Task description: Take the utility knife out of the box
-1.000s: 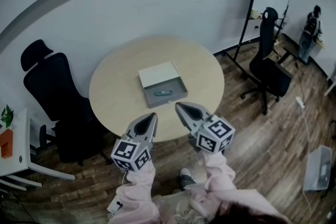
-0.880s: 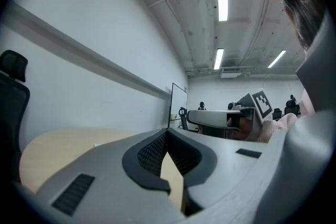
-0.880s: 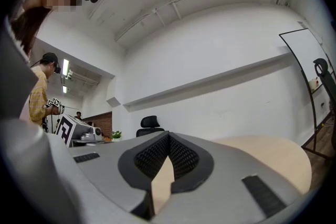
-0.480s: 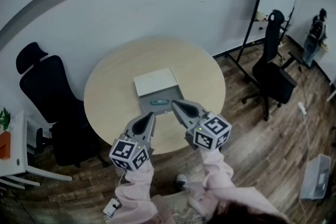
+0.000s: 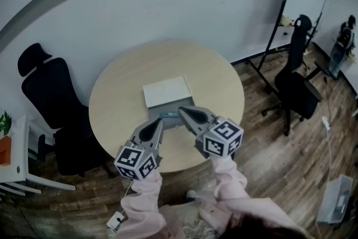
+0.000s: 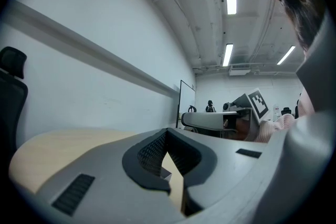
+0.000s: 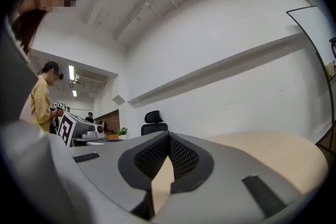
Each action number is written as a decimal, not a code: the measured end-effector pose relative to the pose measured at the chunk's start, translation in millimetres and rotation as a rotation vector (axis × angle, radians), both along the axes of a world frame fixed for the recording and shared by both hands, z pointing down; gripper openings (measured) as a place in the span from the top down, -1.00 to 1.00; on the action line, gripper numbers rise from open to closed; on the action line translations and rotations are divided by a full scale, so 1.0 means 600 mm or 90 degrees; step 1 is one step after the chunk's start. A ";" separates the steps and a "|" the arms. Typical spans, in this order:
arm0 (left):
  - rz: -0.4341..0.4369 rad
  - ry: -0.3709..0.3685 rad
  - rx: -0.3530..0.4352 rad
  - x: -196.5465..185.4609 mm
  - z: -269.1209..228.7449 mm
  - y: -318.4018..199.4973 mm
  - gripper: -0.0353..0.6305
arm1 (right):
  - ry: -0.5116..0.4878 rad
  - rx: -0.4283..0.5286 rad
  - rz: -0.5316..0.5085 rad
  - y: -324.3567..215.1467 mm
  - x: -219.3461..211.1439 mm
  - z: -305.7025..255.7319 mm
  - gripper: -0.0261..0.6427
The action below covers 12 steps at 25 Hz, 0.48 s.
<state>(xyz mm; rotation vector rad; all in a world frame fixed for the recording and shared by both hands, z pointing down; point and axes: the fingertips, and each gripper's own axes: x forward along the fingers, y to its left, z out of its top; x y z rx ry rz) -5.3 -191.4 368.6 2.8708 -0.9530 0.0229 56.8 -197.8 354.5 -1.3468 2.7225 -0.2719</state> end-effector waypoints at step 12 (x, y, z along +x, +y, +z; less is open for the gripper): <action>0.004 -0.005 -0.044 -0.001 0.033 -0.051 0.87 | 0.019 -0.057 -0.028 -0.059 -0.013 0.052 0.94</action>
